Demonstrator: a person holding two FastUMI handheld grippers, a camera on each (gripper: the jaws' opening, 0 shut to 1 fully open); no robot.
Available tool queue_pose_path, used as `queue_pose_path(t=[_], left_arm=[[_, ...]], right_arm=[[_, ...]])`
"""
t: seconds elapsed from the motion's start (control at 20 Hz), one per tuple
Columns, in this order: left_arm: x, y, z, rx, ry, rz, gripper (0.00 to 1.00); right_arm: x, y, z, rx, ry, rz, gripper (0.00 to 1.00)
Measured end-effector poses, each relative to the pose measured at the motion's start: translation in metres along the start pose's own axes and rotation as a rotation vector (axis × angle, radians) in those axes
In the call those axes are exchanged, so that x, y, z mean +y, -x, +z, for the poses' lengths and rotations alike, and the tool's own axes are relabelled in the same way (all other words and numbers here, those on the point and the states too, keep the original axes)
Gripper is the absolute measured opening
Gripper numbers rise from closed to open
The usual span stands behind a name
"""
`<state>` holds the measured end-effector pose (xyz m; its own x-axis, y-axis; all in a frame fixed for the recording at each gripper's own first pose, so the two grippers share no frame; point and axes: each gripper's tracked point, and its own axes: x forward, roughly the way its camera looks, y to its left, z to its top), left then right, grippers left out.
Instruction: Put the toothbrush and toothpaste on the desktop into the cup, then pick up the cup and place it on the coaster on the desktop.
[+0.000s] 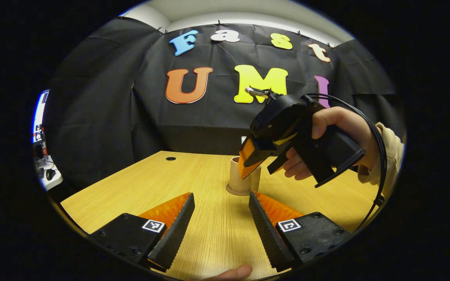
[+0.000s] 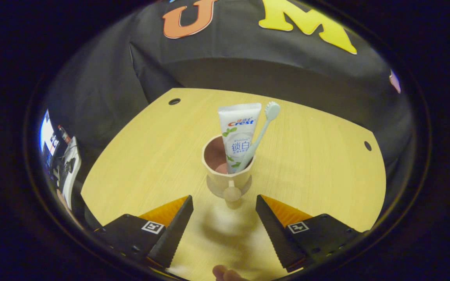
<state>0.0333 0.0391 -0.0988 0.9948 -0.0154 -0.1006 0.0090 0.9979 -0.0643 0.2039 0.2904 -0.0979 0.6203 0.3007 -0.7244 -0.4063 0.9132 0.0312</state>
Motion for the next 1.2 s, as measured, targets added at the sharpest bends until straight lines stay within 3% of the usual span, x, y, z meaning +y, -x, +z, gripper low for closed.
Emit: queue_pose_path(t=[0.25,0.6,0.95,1.15,1.2], left_arm=[[-0.009,-0.008,0.020,-0.004,0.003,-0.001,0.89],[-0.031,-0.007,0.050,-0.036,0.049,0.001,0.89],[-0.059,0.018,0.051,-0.027,-0.001,0.002,0.89],[-0.070,0.037,0.064,-0.077,-0.033,-0.009,0.89],[-0.071,0.041,0.063,-0.078,-0.035,-0.003,0.89]], right_arm=[[-0.025,0.049,-0.004,-0.136,-0.033,0.001,0.97],[-0.085,0.128,-0.046,-0.320,-0.086,-0.050,0.97],[-0.158,0.200,-0.084,-0.595,-0.077,-0.218,0.96],[-0.172,0.243,-0.109,-0.742,-0.056,-0.303,0.97],[-0.175,0.250,-0.114,-0.774,-0.024,-0.354,0.97]])
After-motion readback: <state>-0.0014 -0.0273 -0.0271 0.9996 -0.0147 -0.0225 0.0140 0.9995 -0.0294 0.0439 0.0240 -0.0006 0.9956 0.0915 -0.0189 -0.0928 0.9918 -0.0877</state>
